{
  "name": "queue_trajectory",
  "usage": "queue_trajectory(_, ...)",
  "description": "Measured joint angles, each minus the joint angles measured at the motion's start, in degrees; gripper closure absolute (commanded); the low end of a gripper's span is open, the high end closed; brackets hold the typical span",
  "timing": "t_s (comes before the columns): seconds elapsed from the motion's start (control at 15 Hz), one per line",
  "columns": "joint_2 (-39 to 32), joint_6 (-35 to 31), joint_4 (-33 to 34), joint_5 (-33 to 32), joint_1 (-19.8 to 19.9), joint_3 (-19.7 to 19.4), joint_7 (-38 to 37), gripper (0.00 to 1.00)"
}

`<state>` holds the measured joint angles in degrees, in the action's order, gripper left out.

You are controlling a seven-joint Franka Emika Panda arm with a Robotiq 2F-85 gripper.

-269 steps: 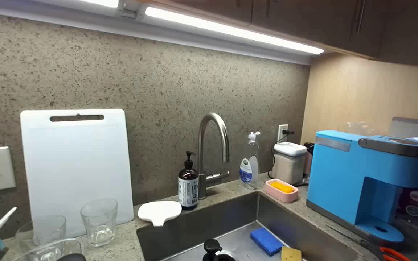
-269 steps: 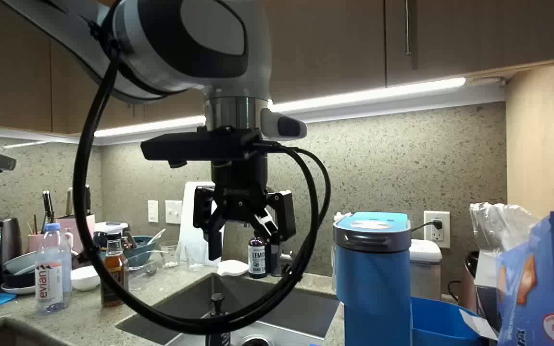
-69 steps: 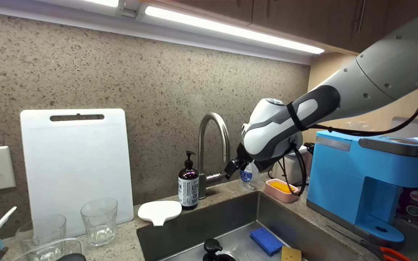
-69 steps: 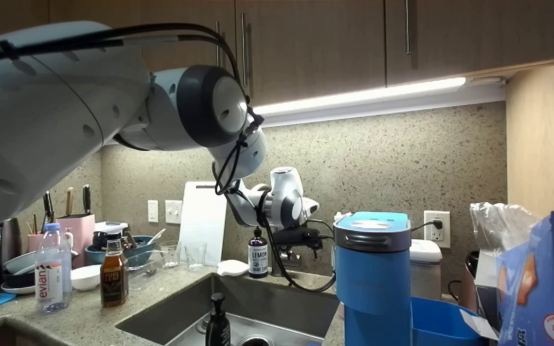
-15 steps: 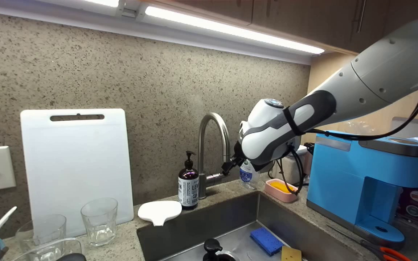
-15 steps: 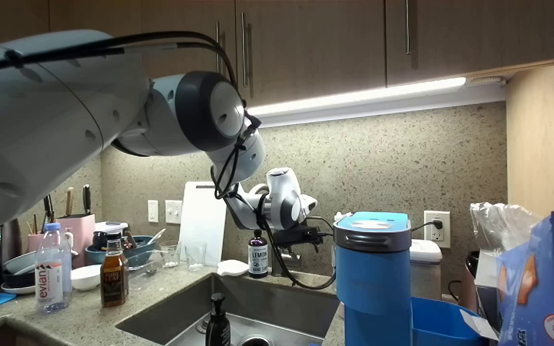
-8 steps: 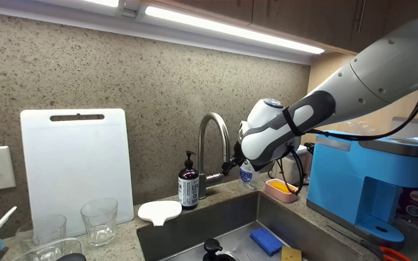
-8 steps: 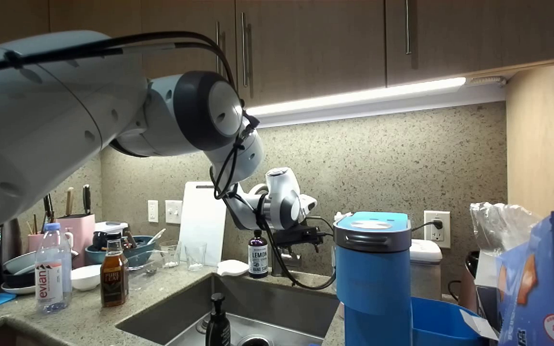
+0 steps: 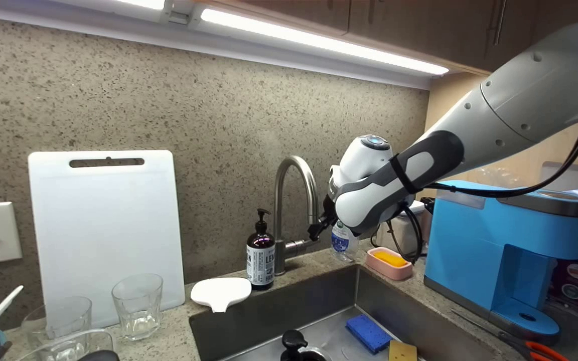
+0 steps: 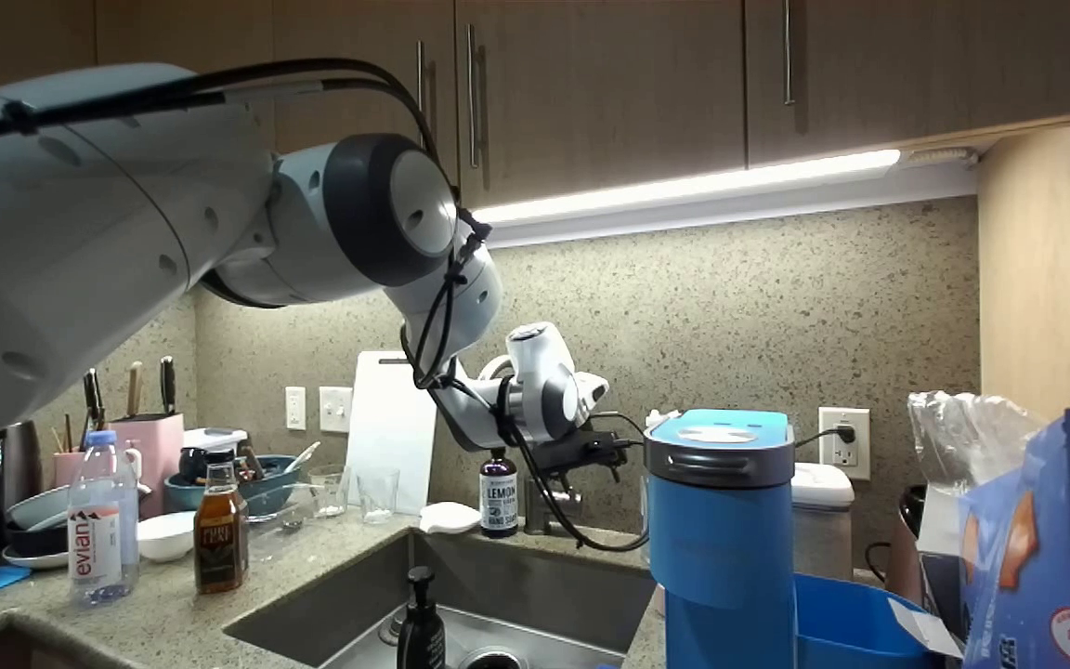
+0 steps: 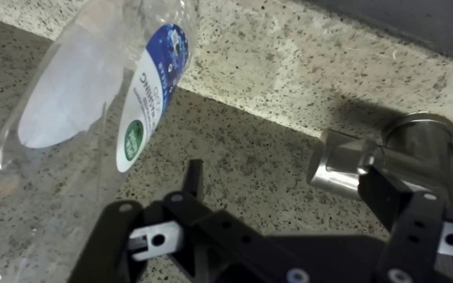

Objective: Open the tab

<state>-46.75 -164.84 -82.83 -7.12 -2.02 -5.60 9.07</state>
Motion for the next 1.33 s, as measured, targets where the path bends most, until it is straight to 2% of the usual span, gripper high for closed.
queue_trajectory(0.4, 0.0, -0.3, 0.0, -1.3, -2.0, -2.9, -1.3, 0.0)
queue_trajectory(1.33, 0.0, -0.5, 0.0, -1.4, -2.1, -3.1, -1.3, 0.0)
